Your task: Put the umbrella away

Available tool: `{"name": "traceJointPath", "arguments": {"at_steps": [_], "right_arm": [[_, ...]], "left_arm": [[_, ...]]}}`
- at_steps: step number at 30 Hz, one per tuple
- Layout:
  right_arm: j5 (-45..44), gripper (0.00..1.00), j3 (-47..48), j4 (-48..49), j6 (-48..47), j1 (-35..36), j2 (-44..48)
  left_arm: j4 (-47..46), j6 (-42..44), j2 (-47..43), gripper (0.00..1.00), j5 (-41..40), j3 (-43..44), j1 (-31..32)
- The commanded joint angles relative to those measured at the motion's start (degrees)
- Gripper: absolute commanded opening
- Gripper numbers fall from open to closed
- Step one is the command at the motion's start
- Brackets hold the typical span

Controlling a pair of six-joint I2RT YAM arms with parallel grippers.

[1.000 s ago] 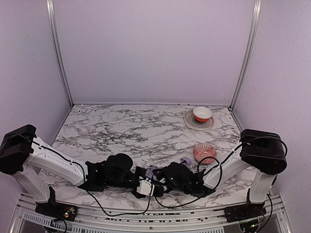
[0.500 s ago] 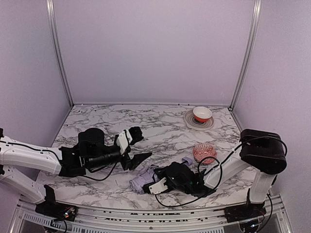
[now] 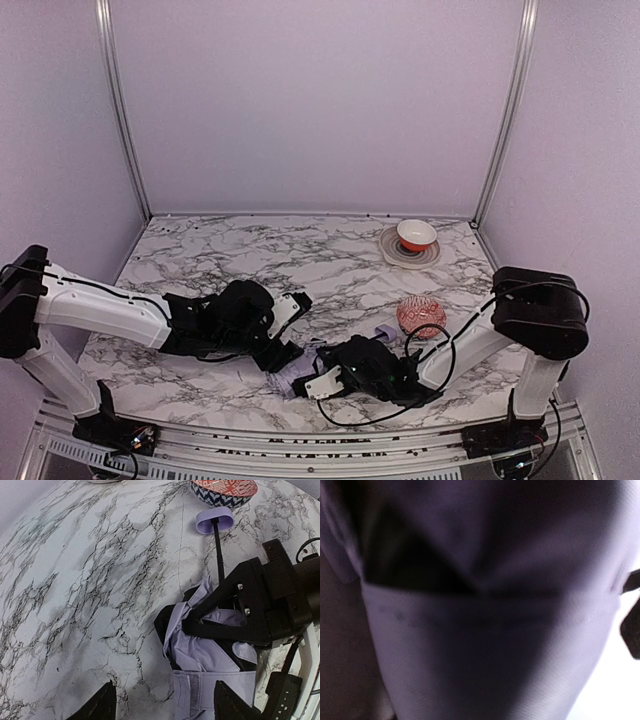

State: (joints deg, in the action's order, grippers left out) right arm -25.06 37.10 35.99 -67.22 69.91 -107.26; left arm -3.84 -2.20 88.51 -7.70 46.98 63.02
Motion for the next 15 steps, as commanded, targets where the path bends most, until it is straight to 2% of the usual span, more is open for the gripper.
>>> {"name": "traceJointPath", "arguments": {"at_steps": [1, 8, 12, 15], "right_arm": [[0.0, 0.0, 0.16, -6.54, 1.91, 0.31, -2.64], [-0.01, 0.0, 0.57, -6.25, 2.0, 0.4, -3.43], [-0.02, 0.0, 1.01, -6.36, 2.73, 0.48, -3.94], [-1.93, 0.02, 1.56, -5.24, 3.77, 0.75, -4.84]], "left_arm": [[3.92, -2.4, 1.72, 0.64, -3.16, 2.82, -0.56], [5.06, -3.78, 5.15, 0.6, 5.81, 3.54, -1.38], [5.35, -3.49, 5.84, 0.67, 9.28, 3.77, -2.0], [5.52, -2.43, 6.74, 0.66, 10.68, 3.99, -1.82]]}}
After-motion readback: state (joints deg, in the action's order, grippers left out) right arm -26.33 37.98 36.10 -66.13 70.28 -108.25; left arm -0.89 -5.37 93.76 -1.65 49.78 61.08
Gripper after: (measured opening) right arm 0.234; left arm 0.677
